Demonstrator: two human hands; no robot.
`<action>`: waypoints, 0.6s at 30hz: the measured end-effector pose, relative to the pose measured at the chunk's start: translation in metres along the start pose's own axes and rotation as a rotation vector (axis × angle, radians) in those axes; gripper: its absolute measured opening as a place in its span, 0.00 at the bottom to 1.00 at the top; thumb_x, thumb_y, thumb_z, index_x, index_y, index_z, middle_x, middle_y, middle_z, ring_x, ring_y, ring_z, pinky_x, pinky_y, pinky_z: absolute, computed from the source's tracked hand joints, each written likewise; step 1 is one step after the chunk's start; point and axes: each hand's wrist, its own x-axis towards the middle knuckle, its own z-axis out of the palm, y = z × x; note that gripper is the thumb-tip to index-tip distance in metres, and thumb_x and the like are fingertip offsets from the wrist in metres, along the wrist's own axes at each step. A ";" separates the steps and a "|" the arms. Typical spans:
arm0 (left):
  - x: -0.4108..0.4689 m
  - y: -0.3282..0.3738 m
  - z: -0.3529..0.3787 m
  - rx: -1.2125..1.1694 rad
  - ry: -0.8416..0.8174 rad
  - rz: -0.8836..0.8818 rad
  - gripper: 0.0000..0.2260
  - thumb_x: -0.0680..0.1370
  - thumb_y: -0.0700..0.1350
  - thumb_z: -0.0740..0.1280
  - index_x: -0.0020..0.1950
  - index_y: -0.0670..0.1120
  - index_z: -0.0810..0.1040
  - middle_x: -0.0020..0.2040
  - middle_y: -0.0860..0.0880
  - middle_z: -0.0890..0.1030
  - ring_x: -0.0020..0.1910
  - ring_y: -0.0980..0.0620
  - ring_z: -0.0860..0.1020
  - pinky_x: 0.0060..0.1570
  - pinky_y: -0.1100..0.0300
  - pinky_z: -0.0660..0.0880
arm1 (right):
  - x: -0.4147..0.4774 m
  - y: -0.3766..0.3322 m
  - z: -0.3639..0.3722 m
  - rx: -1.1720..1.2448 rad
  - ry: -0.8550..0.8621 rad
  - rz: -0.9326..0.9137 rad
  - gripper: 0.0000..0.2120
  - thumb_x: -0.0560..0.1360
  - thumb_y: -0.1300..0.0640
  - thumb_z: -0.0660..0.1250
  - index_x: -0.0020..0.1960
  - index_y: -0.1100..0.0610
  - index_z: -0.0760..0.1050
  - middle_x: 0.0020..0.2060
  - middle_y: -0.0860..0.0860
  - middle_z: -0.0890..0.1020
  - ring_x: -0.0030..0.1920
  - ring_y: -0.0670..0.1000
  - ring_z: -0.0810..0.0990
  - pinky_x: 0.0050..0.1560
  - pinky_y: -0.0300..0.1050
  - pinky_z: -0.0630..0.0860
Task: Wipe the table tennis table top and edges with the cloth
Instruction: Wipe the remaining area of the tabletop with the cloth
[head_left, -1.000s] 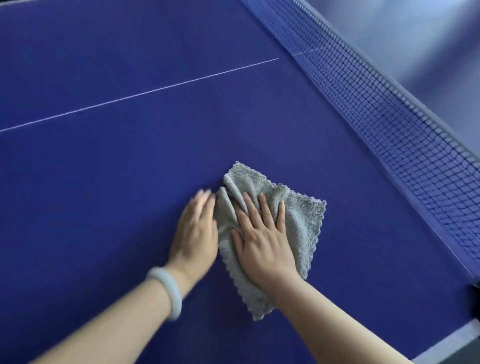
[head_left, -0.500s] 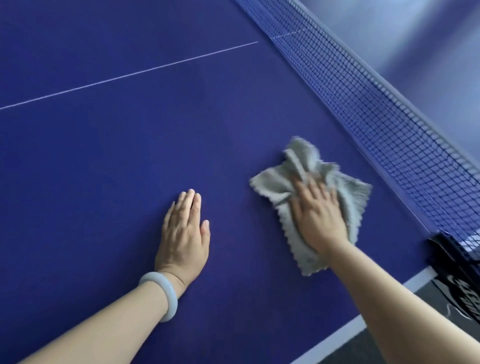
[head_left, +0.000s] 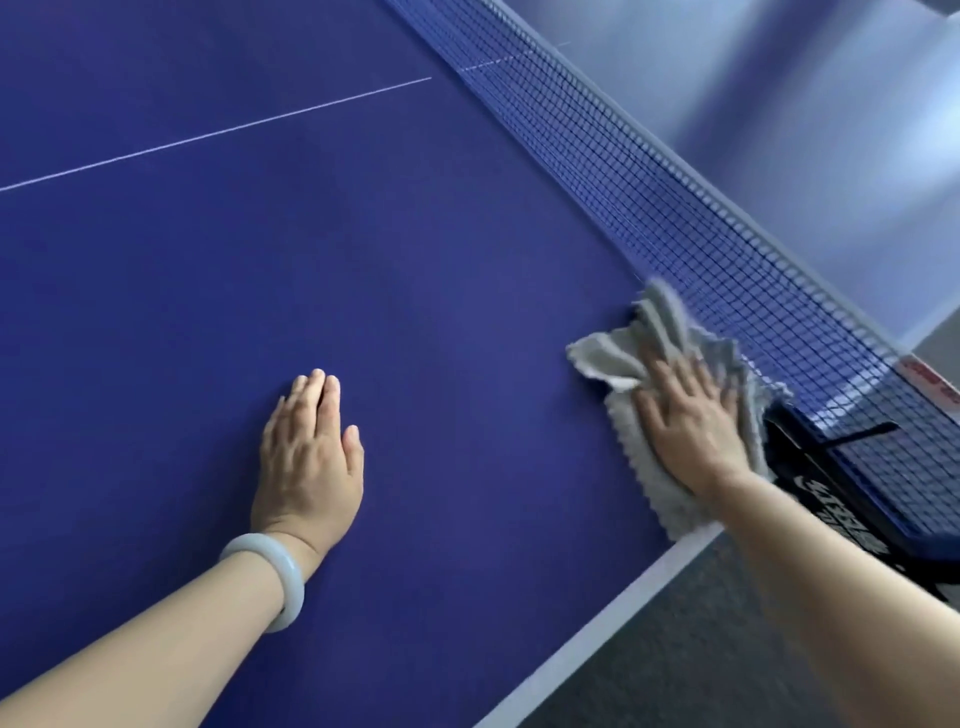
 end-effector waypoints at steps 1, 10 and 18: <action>0.000 0.000 0.000 0.003 -0.001 0.004 0.26 0.81 0.48 0.52 0.77 0.37 0.63 0.77 0.39 0.63 0.77 0.41 0.60 0.76 0.45 0.57 | 0.004 0.007 -0.002 0.008 -0.018 0.084 0.29 0.82 0.39 0.50 0.81 0.44 0.53 0.81 0.44 0.49 0.81 0.48 0.42 0.76 0.49 0.34; 0.000 -0.001 0.005 -0.027 0.026 0.003 0.24 0.82 0.46 0.54 0.76 0.36 0.65 0.76 0.37 0.64 0.76 0.38 0.62 0.74 0.42 0.58 | -0.058 -0.004 0.013 -0.105 -0.035 -0.255 0.29 0.81 0.35 0.42 0.80 0.41 0.49 0.81 0.42 0.53 0.81 0.46 0.43 0.78 0.62 0.37; 0.000 0.000 0.003 -0.026 0.022 0.006 0.24 0.81 0.42 0.60 0.76 0.36 0.64 0.77 0.38 0.63 0.77 0.39 0.60 0.75 0.43 0.57 | -0.061 -0.016 0.015 -0.006 0.021 0.260 0.29 0.82 0.40 0.44 0.82 0.44 0.47 0.81 0.43 0.45 0.81 0.49 0.42 0.78 0.64 0.42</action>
